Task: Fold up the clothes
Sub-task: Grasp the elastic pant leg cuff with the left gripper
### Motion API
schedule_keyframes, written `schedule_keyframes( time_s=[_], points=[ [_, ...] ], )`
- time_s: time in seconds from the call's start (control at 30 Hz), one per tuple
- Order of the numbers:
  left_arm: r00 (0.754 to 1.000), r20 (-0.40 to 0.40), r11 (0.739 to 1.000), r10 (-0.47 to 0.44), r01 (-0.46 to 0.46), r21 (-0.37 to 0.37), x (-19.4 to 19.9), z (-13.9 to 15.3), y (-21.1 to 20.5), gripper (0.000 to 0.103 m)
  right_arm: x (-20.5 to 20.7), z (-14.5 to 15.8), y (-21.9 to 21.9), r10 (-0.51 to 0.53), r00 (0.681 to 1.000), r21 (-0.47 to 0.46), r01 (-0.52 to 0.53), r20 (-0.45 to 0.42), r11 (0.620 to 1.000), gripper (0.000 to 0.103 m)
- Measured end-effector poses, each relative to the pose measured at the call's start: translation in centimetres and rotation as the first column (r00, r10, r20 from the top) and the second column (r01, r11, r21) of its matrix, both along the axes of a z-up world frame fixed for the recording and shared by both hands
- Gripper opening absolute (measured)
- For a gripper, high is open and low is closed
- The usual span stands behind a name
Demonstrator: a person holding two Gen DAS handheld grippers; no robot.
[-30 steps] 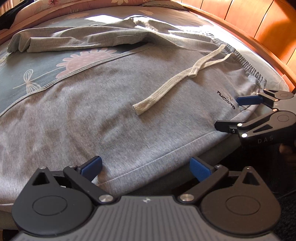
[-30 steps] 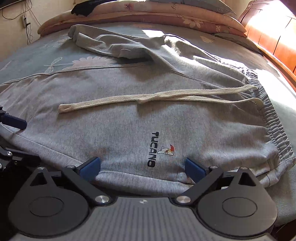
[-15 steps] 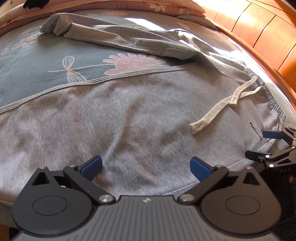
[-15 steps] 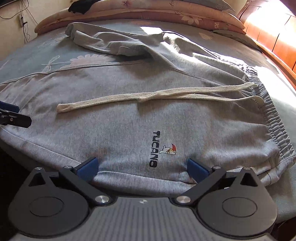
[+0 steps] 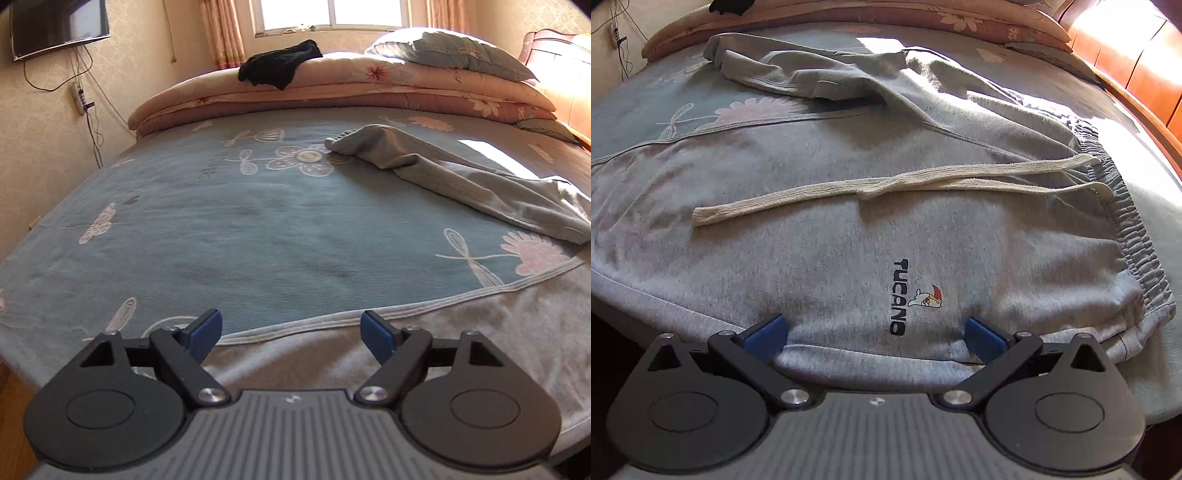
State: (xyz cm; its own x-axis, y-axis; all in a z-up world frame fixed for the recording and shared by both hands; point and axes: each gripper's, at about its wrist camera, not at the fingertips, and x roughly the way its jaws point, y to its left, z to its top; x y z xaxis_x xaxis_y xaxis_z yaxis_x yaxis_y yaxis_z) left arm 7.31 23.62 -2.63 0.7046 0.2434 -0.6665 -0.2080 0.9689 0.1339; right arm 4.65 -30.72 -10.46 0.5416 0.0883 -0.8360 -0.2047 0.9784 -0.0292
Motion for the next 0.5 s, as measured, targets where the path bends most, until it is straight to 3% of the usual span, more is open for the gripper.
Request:
schedule_keyframes(
  time_s=[0.07,0.23,0.5],
  points=[
    [1.000,-0.002,1.000,0.023,-0.023,-0.020,0.0,-1.0,1.7,0.067,0.2,0.1,0.1,-0.009,1.000,-0.005,0.009,-0.012,1.000,0.103],
    [0.998,-0.009,0.995,0.069,-0.069,-0.078,-0.1,-3.6,5.5,0.066,0.5,1.5,0.4,-0.047,0.999,-0.017,0.047,0.001,0.999,0.103],
    [0.990,-0.024,0.975,0.141,-0.143,-0.170,-0.3,-7.7,11.6,0.066,1.2,5.0,2.7,-0.011,0.996,-0.053,0.016,0.092,0.998,0.103]
  ],
)
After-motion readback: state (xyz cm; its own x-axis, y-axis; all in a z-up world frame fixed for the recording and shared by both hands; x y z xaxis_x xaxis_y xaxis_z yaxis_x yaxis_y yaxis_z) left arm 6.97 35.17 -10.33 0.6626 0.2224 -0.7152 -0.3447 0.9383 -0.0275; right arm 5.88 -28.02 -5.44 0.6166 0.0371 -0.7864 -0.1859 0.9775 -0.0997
